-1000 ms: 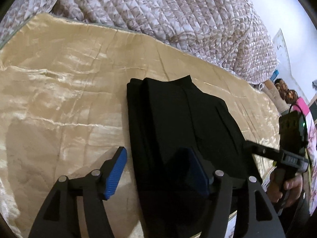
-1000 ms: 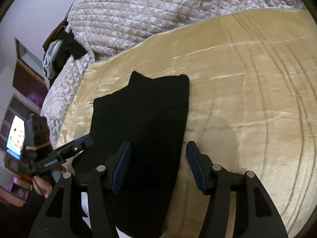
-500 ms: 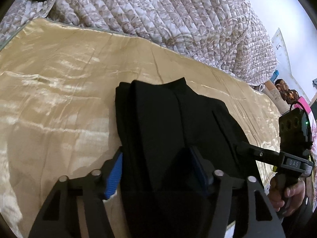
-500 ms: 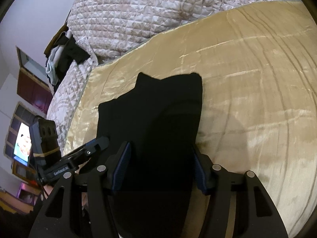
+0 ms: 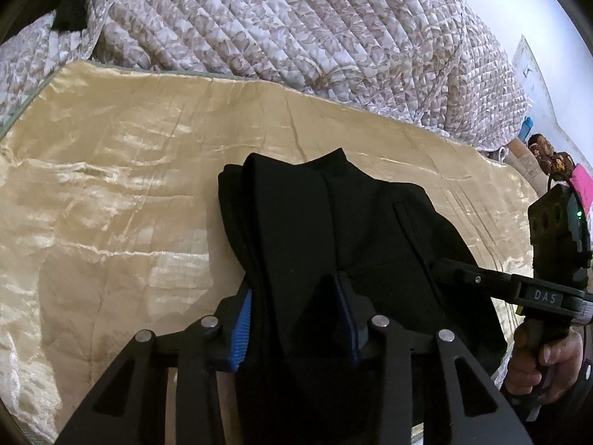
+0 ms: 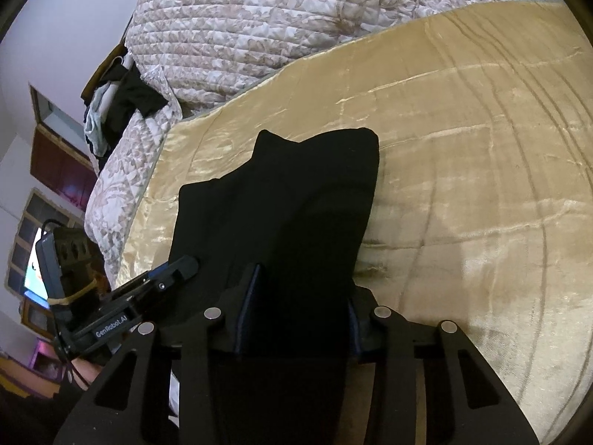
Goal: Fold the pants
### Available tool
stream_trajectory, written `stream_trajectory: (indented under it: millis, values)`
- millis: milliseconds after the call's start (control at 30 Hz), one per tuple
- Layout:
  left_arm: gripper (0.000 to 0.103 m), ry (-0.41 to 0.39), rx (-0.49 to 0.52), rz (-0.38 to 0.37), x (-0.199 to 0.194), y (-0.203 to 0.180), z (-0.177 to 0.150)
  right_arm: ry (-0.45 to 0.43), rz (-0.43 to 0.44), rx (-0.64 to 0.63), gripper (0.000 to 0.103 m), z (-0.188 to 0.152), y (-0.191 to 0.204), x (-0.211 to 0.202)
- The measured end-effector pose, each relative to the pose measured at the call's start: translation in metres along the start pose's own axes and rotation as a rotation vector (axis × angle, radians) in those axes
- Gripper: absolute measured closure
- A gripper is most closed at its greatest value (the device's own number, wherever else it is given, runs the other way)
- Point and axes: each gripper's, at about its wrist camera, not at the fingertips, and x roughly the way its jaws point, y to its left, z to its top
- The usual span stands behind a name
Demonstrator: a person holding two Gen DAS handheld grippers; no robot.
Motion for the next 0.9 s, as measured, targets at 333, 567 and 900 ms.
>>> stream_trajectory:
  millis: [333, 567, 900]
  values:
    - [0.077, -0.022, 0.037, -0.025, -0.015, -0.009, 0.013, -0.056, 0.008, -0.047, 0.086, 0.003, 0.015, -0.016]
    - [0.078, -0.055, 0.069, -0.013, -0.014, -0.012, 0.052, -0.097, 0.040, -0.060, 0.086, 0.027, 0.033, -0.024]
    - [0.076, -0.045, 0.081, 0.046, 0.041, 0.028, 0.103, -0.085, 0.037, -0.086, 0.086, 0.095, 0.037, 0.019]
